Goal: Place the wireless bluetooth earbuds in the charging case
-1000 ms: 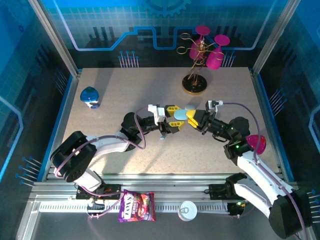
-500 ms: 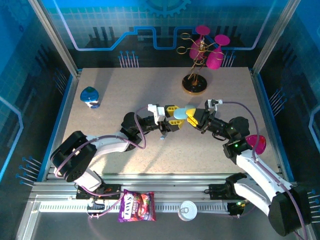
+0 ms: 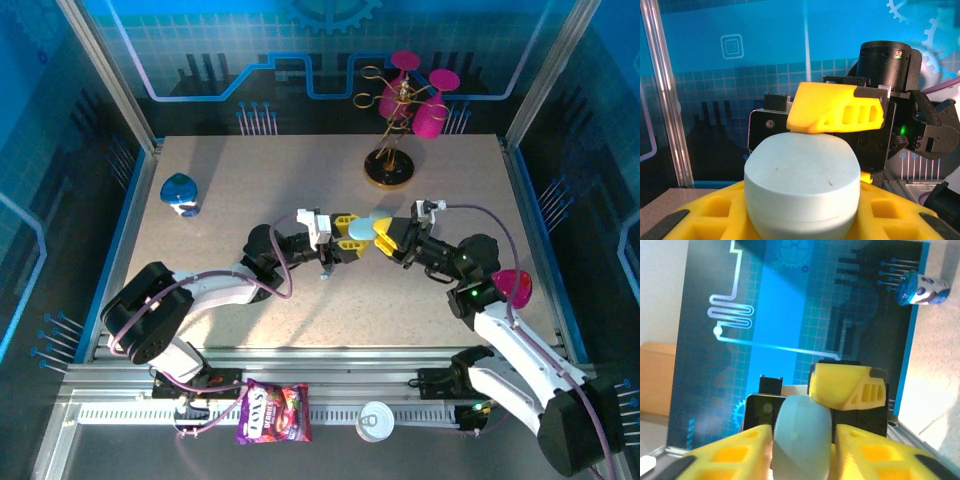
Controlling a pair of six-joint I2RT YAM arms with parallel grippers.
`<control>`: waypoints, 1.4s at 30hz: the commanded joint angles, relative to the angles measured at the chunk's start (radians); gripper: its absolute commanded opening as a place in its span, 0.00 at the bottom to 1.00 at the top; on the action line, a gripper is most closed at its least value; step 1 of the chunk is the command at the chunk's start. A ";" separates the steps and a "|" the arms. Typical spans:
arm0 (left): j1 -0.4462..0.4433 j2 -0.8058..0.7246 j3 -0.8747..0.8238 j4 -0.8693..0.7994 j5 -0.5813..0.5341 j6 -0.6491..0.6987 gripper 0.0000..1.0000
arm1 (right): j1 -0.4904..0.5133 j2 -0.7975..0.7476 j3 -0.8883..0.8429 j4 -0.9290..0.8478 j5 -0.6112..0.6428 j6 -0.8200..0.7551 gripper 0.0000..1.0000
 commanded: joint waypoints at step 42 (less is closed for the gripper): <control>0.186 -0.243 -0.165 -0.134 0.399 -0.174 0.26 | 0.364 0.061 0.491 -0.986 0.588 -1.449 0.93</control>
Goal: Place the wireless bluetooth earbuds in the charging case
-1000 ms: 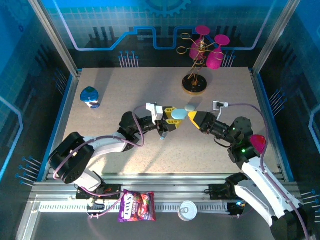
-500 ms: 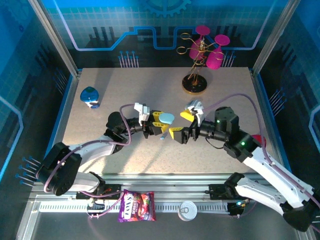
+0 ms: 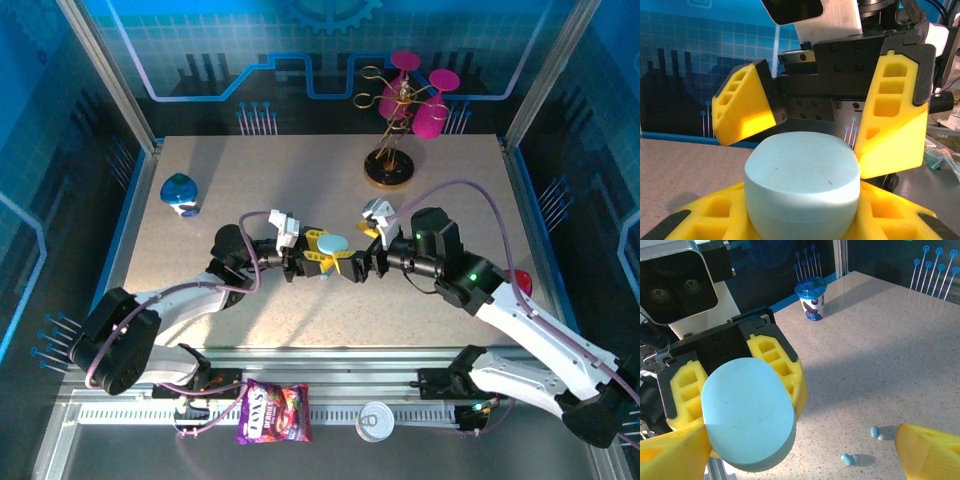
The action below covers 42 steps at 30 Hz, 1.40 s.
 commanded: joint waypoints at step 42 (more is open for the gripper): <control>0.059 -0.223 -0.138 -0.001 -0.264 0.127 0.26 | -0.086 0.104 -0.239 0.077 0.171 0.333 0.91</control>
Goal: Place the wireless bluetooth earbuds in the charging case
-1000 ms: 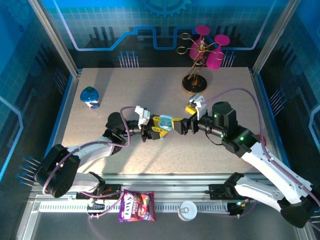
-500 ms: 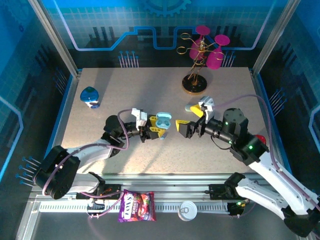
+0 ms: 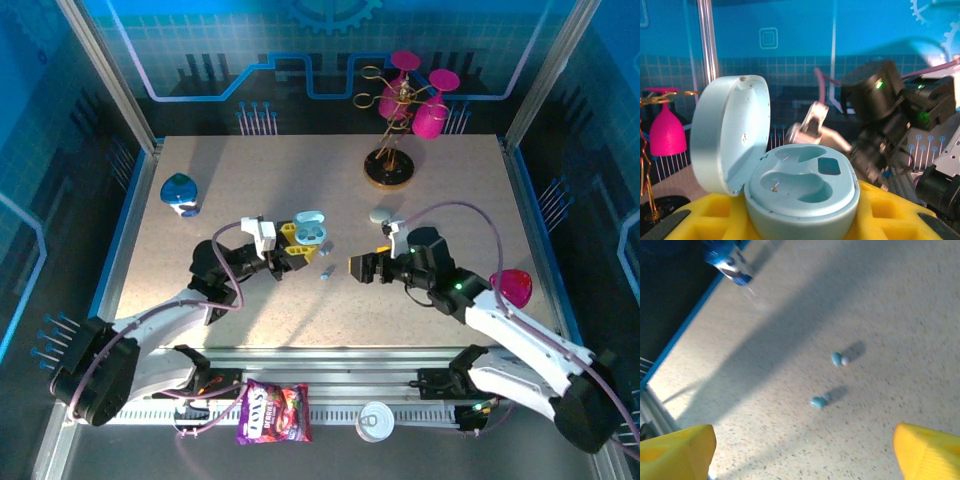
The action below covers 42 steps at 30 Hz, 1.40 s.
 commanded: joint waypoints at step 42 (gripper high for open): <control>-0.005 -0.249 -0.008 -0.204 -0.027 0.064 0.27 | 0.228 1.227 1.193 -0.805 0.488 -0.306 0.36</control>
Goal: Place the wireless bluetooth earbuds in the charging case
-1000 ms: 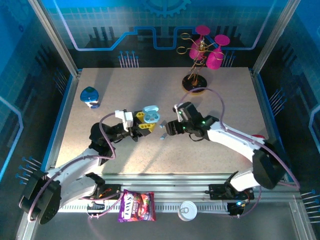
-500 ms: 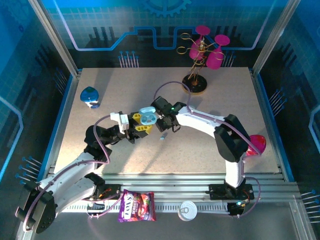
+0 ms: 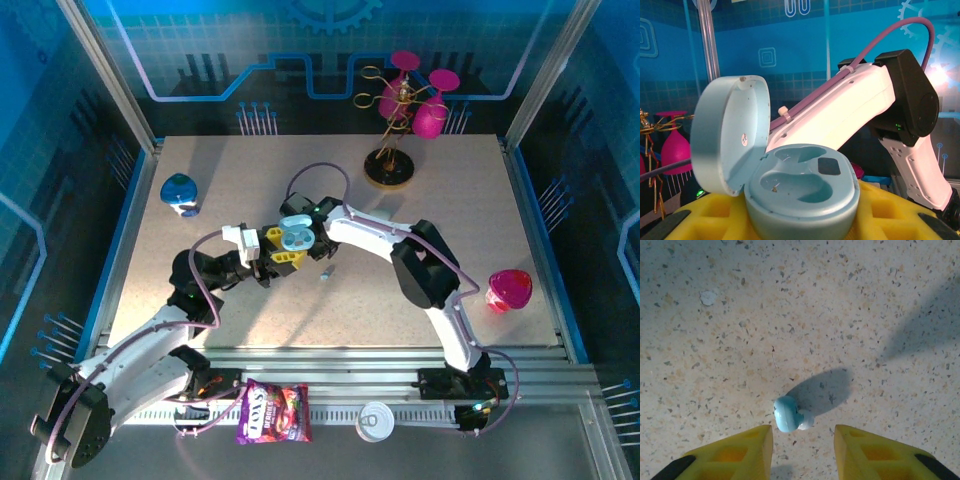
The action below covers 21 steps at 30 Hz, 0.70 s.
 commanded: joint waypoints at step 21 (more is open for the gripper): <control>-0.004 0.006 0.005 -0.025 -0.013 0.046 0.27 | 0.023 0.166 0.167 -0.140 0.022 -0.033 0.24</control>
